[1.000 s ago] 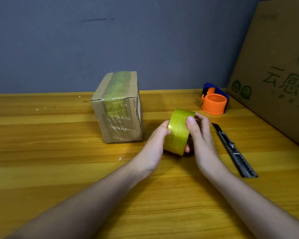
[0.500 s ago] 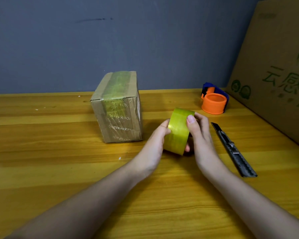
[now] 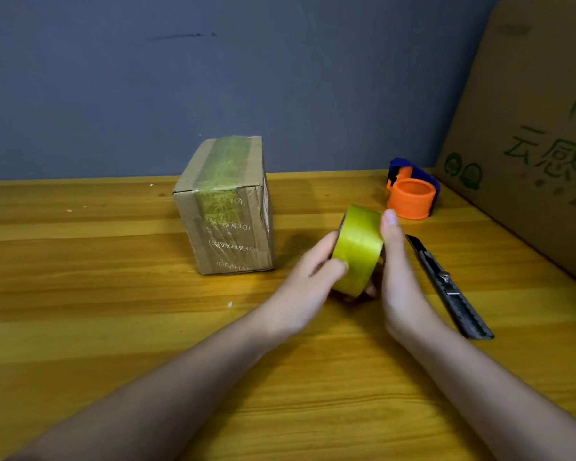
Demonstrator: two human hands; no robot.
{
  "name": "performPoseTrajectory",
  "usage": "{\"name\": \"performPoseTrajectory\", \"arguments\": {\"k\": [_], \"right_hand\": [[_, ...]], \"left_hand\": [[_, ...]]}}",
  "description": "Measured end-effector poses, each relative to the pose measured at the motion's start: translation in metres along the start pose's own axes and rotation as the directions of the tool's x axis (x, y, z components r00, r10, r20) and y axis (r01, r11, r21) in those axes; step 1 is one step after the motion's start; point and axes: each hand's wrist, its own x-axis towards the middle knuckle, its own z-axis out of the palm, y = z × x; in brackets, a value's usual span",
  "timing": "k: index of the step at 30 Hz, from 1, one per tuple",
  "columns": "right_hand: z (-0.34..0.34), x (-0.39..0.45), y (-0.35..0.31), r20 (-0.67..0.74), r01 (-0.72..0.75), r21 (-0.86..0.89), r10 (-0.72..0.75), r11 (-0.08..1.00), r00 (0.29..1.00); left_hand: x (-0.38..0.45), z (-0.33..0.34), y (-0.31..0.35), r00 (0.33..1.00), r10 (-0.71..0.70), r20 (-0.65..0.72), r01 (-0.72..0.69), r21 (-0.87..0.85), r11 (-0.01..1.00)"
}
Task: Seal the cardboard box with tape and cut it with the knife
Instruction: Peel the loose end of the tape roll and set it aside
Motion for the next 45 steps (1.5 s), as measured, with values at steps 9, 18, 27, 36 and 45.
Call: {"name": "performPoseTrajectory", "arguments": {"k": [9,18,27,36,45], "right_hand": [[-0.007,0.004,-0.005,0.204,0.009,-0.032,-0.002,0.999,0.979],[-0.010,-0.005,-0.016,0.267,0.215,-0.216,-0.155,0.952,0.951],[-0.010,0.002,-0.005,0.218,0.270,-0.272,-0.214,0.924,0.952],[-0.014,-0.007,-0.019,0.227,0.699,-0.412,-0.677,0.584,0.700],[-0.012,-0.010,-0.018,0.220,0.749,-0.396,-0.737,0.532,0.639]], "left_hand": [[-0.012,0.001,-0.002,0.995,0.088,0.054,-0.085,-0.069,0.994],[0.001,-0.005,0.005,0.994,-0.080,-0.074,0.058,-0.255,0.965],[-0.001,-0.008,0.006,0.991,-0.080,-0.110,0.051,-0.246,0.968],[-0.004,-0.009,0.004,0.979,0.141,-0.148,-0.152,-0.065,0.986],[-0.007,-0.007,0.007,0.977,0.165,-0.138,-0.166,0.002,0.986]]}}
